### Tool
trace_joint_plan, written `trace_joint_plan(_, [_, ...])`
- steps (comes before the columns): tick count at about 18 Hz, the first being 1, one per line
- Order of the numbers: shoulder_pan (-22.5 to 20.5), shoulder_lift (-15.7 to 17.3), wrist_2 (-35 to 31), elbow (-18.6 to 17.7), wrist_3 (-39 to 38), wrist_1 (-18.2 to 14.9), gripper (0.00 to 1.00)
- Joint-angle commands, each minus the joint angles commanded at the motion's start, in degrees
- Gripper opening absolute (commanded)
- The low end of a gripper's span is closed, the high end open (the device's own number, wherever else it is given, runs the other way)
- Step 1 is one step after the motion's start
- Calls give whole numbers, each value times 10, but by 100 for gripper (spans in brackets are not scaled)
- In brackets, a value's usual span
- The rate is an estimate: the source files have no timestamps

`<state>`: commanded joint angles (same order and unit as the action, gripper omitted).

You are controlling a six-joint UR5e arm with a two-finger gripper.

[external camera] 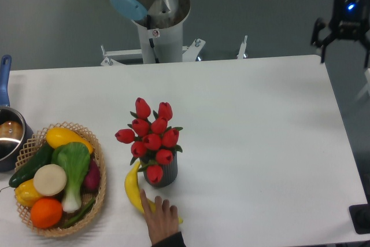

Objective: Insert the flowers into the vase

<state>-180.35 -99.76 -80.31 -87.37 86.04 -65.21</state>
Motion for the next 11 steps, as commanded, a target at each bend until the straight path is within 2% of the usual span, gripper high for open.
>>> trace_joint_plan(3, [-4, 3, -16, 12, 4, -23, 100])
trace_joint_plan(5, [4, 5, -29, 50, 17, -83, 100])
trace_joint_plan(7, [14, 13, -48, 69, 23, -136, 100])
trace_joint_plan(8, [22, 29, -47, 69, 20, -149, 100])
trace_joint_plan(11, [46, 36, -45, 68, 7, -164, 100])
